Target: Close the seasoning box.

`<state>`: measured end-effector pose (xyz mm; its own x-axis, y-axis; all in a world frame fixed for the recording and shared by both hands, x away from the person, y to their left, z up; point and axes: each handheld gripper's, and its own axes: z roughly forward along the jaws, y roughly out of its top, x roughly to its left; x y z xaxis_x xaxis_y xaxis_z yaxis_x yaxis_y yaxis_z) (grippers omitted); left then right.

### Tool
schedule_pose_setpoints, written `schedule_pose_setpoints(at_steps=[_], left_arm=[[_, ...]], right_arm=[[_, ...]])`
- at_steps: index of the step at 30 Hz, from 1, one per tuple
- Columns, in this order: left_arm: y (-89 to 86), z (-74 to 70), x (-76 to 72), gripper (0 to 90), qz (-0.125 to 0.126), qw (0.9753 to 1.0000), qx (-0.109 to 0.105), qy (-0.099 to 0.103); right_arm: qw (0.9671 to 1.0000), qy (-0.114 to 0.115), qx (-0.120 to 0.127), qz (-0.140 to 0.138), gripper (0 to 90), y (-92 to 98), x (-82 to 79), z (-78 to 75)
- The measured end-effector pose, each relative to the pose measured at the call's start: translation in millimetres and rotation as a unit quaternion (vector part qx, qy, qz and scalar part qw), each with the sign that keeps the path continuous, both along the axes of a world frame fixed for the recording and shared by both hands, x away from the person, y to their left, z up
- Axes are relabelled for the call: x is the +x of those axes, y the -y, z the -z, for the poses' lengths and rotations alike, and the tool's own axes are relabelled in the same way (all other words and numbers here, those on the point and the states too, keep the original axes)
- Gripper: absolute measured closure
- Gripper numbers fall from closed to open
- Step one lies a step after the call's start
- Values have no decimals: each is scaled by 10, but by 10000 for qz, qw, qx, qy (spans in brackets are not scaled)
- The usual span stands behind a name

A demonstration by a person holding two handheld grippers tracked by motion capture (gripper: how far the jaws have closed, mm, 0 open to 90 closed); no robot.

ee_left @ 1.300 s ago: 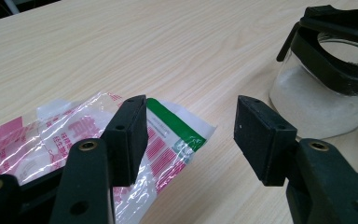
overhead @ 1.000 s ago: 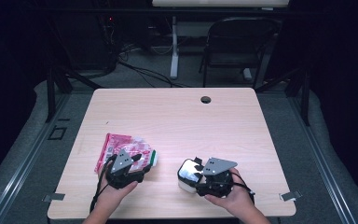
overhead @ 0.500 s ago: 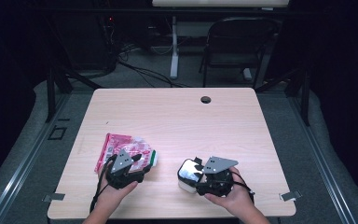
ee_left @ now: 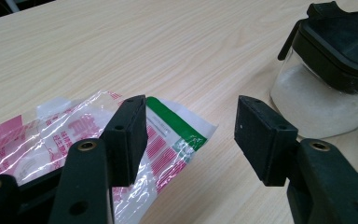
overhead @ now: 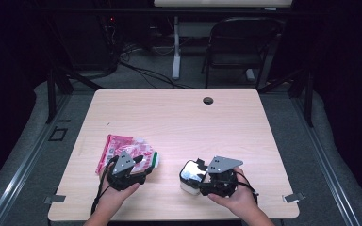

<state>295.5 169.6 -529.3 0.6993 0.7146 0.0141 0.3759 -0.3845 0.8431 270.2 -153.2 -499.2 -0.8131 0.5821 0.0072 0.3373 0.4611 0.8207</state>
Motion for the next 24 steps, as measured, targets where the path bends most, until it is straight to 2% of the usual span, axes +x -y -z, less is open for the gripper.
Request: schedule_pose_setpoints(at_steps=[24], left_arm=[[-7,4,4,442,-26,10000,-27,-15]], right_arm=[[9997,-47,110,227,455,134,62,-40]])
